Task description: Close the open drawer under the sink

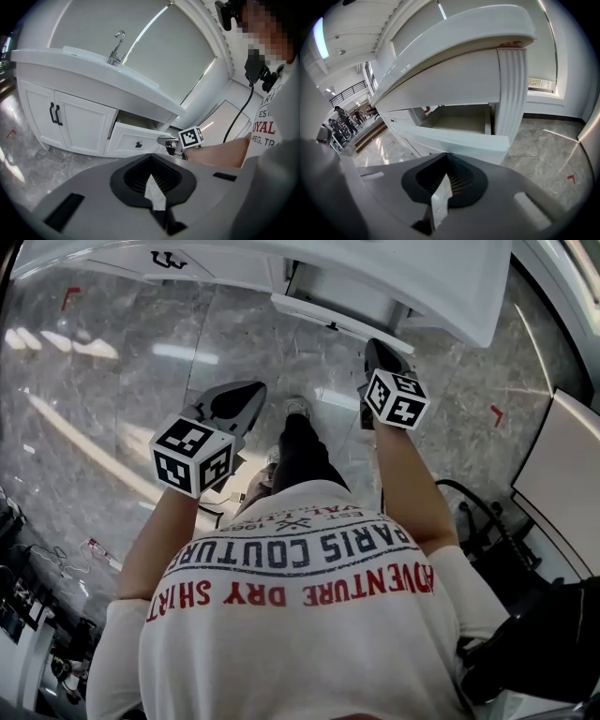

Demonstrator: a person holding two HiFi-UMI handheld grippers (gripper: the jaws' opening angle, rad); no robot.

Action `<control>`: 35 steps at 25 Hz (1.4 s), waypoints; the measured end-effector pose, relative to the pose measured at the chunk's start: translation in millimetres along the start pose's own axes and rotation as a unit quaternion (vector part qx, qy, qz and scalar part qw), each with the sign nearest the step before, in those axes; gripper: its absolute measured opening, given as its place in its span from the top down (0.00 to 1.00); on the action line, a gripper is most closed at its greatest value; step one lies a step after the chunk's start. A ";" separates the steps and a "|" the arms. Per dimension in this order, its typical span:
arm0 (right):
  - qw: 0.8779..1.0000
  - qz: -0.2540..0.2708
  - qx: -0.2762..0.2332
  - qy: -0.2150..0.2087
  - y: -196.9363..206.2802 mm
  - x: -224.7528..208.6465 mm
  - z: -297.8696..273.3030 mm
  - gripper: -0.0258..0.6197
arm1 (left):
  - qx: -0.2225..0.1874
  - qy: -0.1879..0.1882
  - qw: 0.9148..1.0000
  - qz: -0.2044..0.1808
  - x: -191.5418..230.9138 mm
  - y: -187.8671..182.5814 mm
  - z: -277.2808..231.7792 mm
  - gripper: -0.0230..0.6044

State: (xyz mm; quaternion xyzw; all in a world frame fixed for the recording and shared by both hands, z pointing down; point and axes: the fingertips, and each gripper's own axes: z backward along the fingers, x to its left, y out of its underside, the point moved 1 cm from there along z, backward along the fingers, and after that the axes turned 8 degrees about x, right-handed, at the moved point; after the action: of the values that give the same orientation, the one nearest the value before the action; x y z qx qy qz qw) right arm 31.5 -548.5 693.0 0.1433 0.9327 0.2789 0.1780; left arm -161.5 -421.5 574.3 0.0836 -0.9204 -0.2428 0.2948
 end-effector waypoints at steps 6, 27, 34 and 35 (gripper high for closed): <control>1.000 -0.010 -0.011 0.005 -26.1 -8.3 -15.6 0.96 | 0.002 -0.002 1.000 0.010 11.9 -6.7 -4.3 0.96; 0.999 0.015 -0.026 0.017 -70.4 -30.3 -42.9 0.96 | 0.010 -0.019 0.999 0.029 21.2 4.8 -3.7 0.96; 0.999 0.029 -0.011 -0.020 -62.7 -21.0 -20.0 0.96 | 0.001 -0.015 1.000 0.017 9.6 11.2 12.8 0.96; 0.999 0.025 -0.015 -0.029 -60.5 -15.4 -9.1 0.96 | -0.001 -0.012 1.000 0.012 4.7 11.4 16.7 0.96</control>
State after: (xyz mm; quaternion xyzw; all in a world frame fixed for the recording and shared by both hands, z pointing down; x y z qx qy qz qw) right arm 31.3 -607.0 669.4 0.1722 0.9191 0.2930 0.1995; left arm -175.2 -406.4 570.4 0.0691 -0.9246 -0.2409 0.2869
